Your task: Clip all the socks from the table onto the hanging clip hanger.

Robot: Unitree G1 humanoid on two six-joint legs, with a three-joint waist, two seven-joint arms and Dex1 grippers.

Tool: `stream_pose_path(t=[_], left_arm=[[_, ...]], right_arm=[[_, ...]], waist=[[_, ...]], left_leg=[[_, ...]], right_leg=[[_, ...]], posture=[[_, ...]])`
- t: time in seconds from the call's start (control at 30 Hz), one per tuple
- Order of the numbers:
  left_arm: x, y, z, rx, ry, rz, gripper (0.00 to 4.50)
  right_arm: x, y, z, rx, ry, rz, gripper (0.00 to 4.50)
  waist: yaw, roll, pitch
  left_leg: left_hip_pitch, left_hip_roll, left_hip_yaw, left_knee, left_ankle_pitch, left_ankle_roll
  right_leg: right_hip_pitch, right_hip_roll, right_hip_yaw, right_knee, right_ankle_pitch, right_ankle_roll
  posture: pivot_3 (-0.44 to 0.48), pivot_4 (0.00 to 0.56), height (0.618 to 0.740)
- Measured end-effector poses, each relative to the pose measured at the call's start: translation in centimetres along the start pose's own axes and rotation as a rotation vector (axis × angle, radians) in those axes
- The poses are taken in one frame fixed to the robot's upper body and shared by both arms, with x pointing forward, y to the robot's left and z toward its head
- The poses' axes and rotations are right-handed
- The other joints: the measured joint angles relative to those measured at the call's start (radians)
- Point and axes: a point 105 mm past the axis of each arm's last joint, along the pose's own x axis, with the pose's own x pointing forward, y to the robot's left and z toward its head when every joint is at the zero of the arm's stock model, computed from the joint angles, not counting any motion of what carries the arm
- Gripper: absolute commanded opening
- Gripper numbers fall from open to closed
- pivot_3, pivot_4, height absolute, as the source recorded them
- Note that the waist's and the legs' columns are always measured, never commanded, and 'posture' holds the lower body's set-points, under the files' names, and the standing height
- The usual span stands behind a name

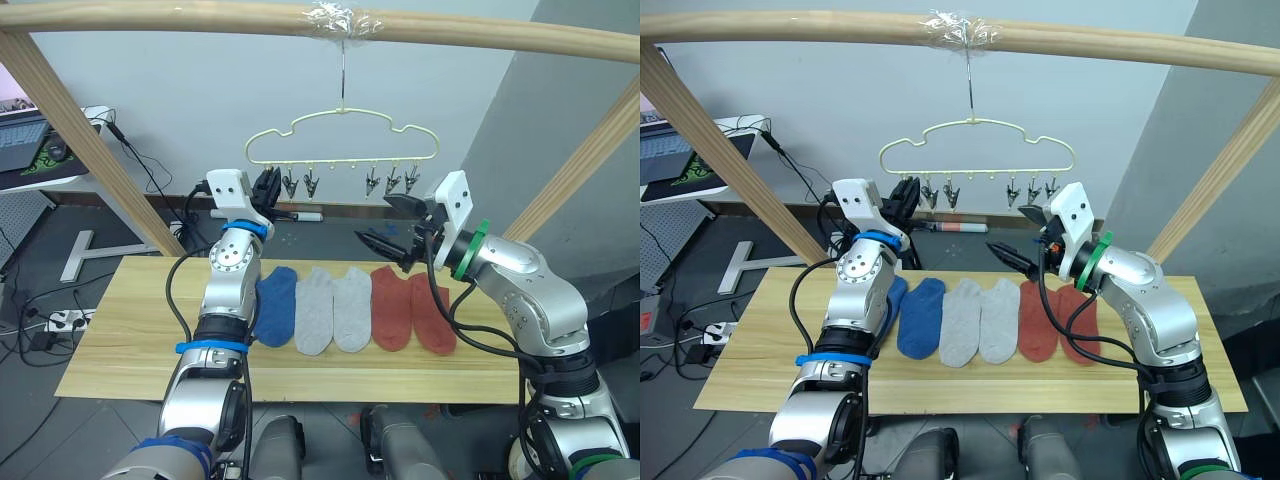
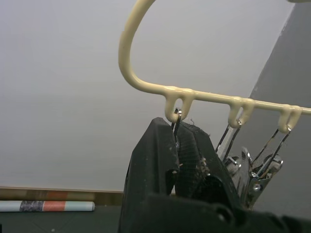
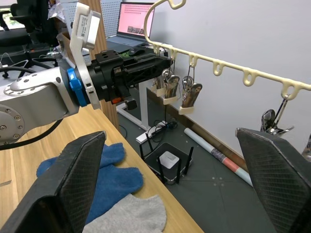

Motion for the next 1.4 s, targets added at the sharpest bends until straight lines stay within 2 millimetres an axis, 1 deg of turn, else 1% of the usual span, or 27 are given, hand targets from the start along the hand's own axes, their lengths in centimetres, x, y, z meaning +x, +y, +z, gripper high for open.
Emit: stream_pose_path(t=[0.1,0.13,0.17,0.2,0.23,0.33,0.37,0.4,0.5,0.6,0.8,0.93,1.07,1.1,1.13,1.23,1.4], left_arm=[[0.0,0.0,0.0,-0.001,0.002,0.001,0.02],[0.0,0.0,-0.1,-0.003,0.005,0.000,0.02],[0.0,0.0,-0.2,-0.005,0.010,-0.001,0.02],[0.0,0.1,-0.3,-0.008,0.018,0.001,0.02],[-0.1,0.1,-0.4,-0.009,0.024,0.001,0.02],[-0.4,0.3,-0.4,-0.012,0.028,-0.002,0.02],[-0.6,0.5,-0.5,-0.016,0.035,-0.001,0.02],[-0.7,0.4,-0.7,-0.022,0.045,-0.002,0.02],[-0.9,0.0,-1.2,-0.033,0.062,-0.011,0.02],[-1.0,0.0,-1.1,-0.033,0.062,-0.009,0.02],[-1.0,0.0,-1.2,-0.035,0.072,-0.015,0.02],[-1.0,-0.1,-1.0,-0.035,0.069,-0.017,0.02],[-1.1,-0.1,-0.9,-0.034,0.066,-0.018,0.02],[-1.2,-0.1,-0.9,-0.034,0.067,-0.018,0.02],[-1.2,-0.1,-1.0,-0.035,0.068,-0.018,0.02],[-1.3,-0.2,-0.9,-0.034,0.070,-0.020,0.02],[-1.4,-0.1,-1.0,-0.033,0.073,-0.021,0.02]], right_arm=[[-0.1,-0.1,-0.5,0.003,0.017,-0.015,4.50],[-0.3,-0.2,-1.0,0.005,0.028,-0.032,4.50],[-0.7,-0.4,-2.0,0.012,0.052,-0.064,4.50],[-1.2,-0.6,-3.5,0.031,0.087,-0.099,4.50],[-2.0,-0.8,-5.7,0.053,0.141,-0.146,4.50],[-5.2,-0.8,-12.8,0.161,0.338,-0.267,4.50],[-5.9,-0.9,-14.2,0.182,0.381,-0.300,4.50],[-6.5,-1.2,-15.2,0.181,0.414,-0.339,4.50],[-8.2,-3.3,-17.4,0.193,0.481,-0.495,4.50],[-9.1,-4.0,-18.6,0.195,0.519,-0.548,4.50],[-7.6,-5.0,-19.6,0.233,0.496,-0.566,4.50],[-6.8,-5.1,-20.2,0.264,0.490,-0.566,4.50],[-6.9,-4.9,-21.2,0.268,0.533,-0.560,4.50],[-7.1,-4.7,-21.8,0.263,0.568,-0.555,4.12],[-7.3,-4.5,-22.4,0.264,0.592,-0.551,3.90],[-7.6,-4.7,-22.6,0.249,0.609,-0.547,2.84],[-7.9,-4.6,-22.7,0.248,0.612,-0.525,0.94]], waist=[[0.000,0.000,0.000],[0.000,0.000,0.000],[0.002,0.000,0.000],[0.004,0.000,0.000],[0.006,0.000,0.000],[0.005,0.000,0.000],[0.002,0.000,0.000],[-0.001,0.000,0.000],[-0.010,0.000,0.000],[-0.011,0.000,0.000],[-0.016,0.000,0.001],[-0.015,0.001,0.001],[-0.014,0.001,0.001],[-0.014,0.001,0.001],[-0.014,0.001,0.001],[-0.014,0.001,0.001],[-0.013,0.000,0.001]], left_leg=[[0.000,0.000,0.000,0.000,0.000,0.000],[0.000,0.000,0.000,0.000,0.000,0.000],[0.000,0.000,-0.001,0.000,0.000,0.000],[-0.001,0.000,-0.001,0.000,0.000,0.000],[-0.001,0.000,-0.001,0.000,0.000,0.000],[-0.001,0.000,0.001,0.000,0.000,0.000],[-0.001,0.000,0.001,0.000,0.000,0.000],[0.000,0.000,0.002,0.000,0.000,0.000],[0.001,0.000,0.003,0.003,0.000,0.000],[0.001,0.000,0.002,0.004,0.000,0.000],[0.000,0.000,0.002,0.003,0.000,0.000],[0.000,0.000,0.002,0.003,0.000,0.000],[0.000,0.000,0.002,0.003,0.000,0.000],[0.000,0.000,0.002,0.003,0.000,0.000],[0.000,0.000,0.002,0.003,0.000,0.000],[0.000,0.000,0.002,0.003,0.000,0.000],[0.001,0.000,0.002,0.003,0.000,0.000]], right_leg=[[0.000,0.000,0.000,0.000,0.000,0.000],[0.000,0.000,0.000,0.000,0.000,0.000],[0.000,0.000,0.000,0.000,0.000,0.000],[0.000,0.000,0.000,0.000,0.000,0.000],[0.000,-0.001,0.001,0.000,0.000,0.001],[-0.001,-0.002,0.001,0.000,-0.001,0.001],[-0.001,-0.002,0.001,0.001,-0.001,0.001],[-0.001,-0.002,0.003,0.001,0.000,0.003],[-0.001,-0.001,0.003,0.002,0.003,0.003],[0.000,0.001,0.003,0.002,0.003,0.003],[-0.001,0.001,0.003,0.001,0.003,0.003],[-0.001,0.001,0.003,0.000,0.003,0.003],[-0.001,0.000,0.003,0.001,0.003,0.003],[-0.001,0.000,0.003,0.001,0.003,0.003],[-0.001,0.000,0.003,0.001,0.003,0.003],[0.000,0.000,0.003,0.001,0.003,0.003],[0.000,0.001,0.003,0.001,0.003,0.003]], posture=[[-0.119,0.217,0.740],[-0.119,0.217,0.740],[-0.114,0.221,0.740],[-0.112,0.221,0.740],[-0.112,0.221,0.740],[-0.102,0.226,0.740],[-0.102,0.226,0.740],[-0.102,0.226,0.740],[-0.102,0.226,0.740],[-0.099,0.233,0.740],[-0.096,0.238,0.740],[-0.093,0.244,0.740],[-0.090,0.242,0.740],[-0.090,0.242,0.740],[-0.080,0.242,0.740],[-0.080,0.242,0.740],[-0.070,0.237,0.740]])
